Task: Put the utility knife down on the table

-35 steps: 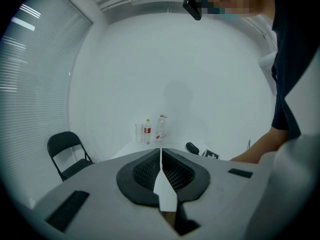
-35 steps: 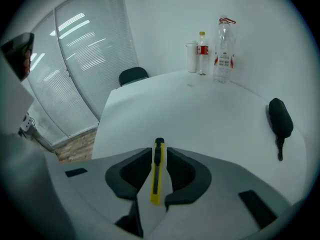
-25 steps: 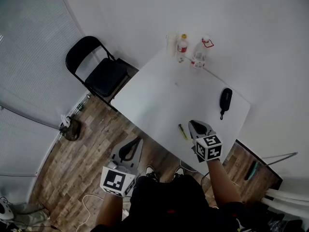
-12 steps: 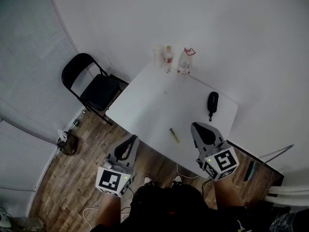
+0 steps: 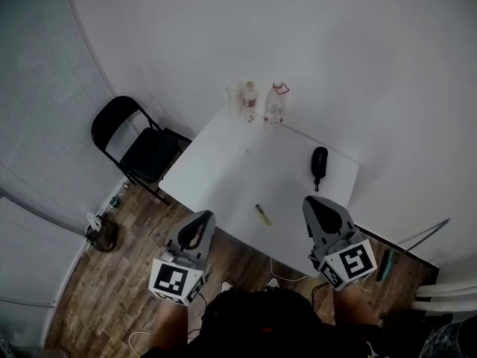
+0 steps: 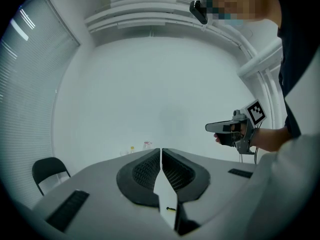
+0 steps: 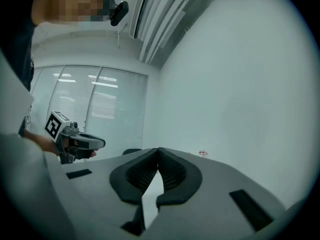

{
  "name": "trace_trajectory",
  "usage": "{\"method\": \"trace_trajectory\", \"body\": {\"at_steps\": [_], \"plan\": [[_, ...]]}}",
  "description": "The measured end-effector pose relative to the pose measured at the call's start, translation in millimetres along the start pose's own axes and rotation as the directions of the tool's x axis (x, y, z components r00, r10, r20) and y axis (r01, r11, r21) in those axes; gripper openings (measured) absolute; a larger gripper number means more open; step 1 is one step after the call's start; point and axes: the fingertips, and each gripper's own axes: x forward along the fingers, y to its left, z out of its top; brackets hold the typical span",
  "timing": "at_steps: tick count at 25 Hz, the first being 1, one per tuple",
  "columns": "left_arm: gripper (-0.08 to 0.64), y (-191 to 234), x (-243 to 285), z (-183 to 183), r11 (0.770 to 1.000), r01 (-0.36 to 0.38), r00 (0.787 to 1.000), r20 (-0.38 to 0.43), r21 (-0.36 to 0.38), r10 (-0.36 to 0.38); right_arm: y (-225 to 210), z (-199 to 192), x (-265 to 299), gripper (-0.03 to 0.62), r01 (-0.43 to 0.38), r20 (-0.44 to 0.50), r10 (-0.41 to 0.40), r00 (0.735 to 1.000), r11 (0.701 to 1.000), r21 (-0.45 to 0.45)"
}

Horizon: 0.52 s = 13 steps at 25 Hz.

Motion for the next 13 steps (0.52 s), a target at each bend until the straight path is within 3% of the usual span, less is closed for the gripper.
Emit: {"method": "trace_trajectory", "body": {"at_steps": [13], "plan": [[0.031,-9.2,8.1,-1.7,1.0,0.019,1.0,-0.002,-0.008,-0.019,-3.3,-0.1,-1.4,0.023,0.004,-0.007,-0.004,1.0,1.0,-0.019]]}}
